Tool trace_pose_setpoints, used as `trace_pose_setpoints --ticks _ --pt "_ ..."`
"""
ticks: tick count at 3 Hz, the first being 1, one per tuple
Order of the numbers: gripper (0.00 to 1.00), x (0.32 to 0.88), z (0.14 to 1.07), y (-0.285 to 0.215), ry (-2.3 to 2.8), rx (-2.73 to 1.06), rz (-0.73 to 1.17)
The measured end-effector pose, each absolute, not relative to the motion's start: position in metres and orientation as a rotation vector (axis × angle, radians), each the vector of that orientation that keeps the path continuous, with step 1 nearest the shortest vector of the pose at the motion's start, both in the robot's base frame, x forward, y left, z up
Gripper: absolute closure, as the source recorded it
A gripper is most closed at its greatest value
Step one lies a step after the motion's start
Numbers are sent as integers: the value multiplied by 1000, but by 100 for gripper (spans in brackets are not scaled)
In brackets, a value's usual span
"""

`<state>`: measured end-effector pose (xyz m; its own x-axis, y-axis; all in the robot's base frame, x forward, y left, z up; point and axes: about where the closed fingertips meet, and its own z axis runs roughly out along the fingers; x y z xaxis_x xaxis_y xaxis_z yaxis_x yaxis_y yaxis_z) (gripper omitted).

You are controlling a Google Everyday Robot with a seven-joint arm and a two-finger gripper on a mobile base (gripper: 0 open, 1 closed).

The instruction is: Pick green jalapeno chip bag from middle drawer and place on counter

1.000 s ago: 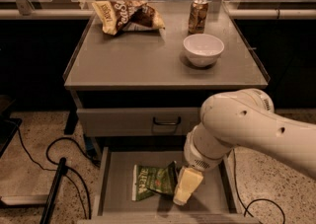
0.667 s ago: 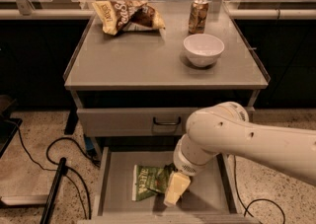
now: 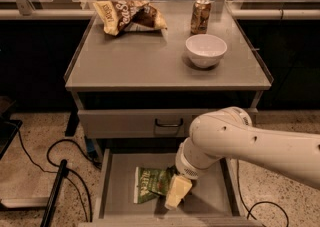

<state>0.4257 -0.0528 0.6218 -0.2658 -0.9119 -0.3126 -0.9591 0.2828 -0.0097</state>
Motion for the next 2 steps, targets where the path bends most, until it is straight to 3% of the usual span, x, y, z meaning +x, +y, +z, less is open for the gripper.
trace_pose_setpoints --ticks 2 --pt "0 449 550 -31 2225 -1635 441"
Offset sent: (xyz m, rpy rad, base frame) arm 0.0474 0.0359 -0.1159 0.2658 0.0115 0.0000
